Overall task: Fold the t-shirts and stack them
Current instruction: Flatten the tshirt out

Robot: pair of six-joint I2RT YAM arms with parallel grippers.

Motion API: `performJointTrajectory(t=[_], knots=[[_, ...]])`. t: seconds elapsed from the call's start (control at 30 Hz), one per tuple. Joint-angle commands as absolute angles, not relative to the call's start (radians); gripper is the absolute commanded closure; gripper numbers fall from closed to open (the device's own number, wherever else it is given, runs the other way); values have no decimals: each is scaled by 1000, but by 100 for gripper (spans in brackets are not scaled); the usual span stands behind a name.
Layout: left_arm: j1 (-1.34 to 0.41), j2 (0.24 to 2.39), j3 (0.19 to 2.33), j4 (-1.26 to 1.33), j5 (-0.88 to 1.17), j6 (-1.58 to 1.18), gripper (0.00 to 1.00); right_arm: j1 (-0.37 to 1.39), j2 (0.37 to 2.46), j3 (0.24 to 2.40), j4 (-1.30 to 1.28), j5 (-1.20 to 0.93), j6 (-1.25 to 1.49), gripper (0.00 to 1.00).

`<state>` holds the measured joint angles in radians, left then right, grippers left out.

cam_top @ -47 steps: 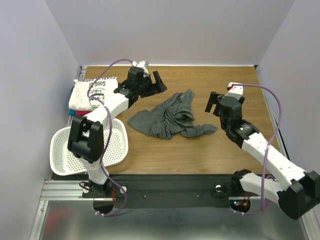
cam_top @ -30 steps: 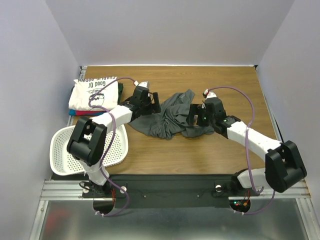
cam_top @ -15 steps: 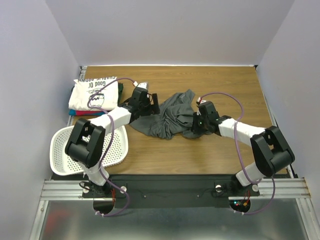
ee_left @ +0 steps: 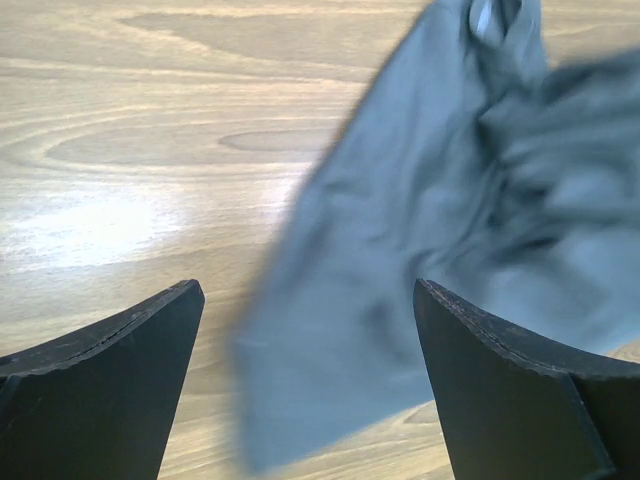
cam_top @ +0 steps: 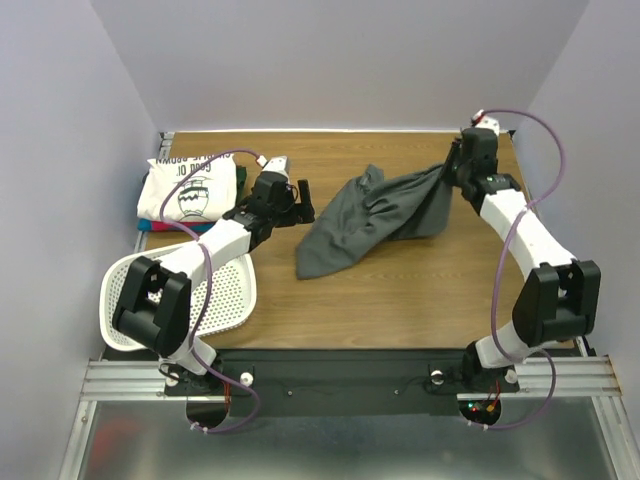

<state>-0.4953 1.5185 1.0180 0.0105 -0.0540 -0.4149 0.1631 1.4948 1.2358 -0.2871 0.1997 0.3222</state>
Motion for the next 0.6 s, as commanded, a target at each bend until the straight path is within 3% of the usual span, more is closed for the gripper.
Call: performJointTrajectory(t=[0.0,0.03,0.1,0.27,0.57], knots=[[-494,1506,991,26,-78,-399,1,109,1626,1337,-331,268,282,33],[-498,1519,992,32,-77,-399,2,110,1638,1360,-360,288,287,20],[-511,1531,997,34,-78,-399,1,110,1629,1344,-365,259,304,13],[-531,1597,994,57,-62,-405,3,110,1600,1240,-365,227,304,11],[-610,1703,1031,71,-18,-437,17,110,1536,1051,-345,77,345,11]])
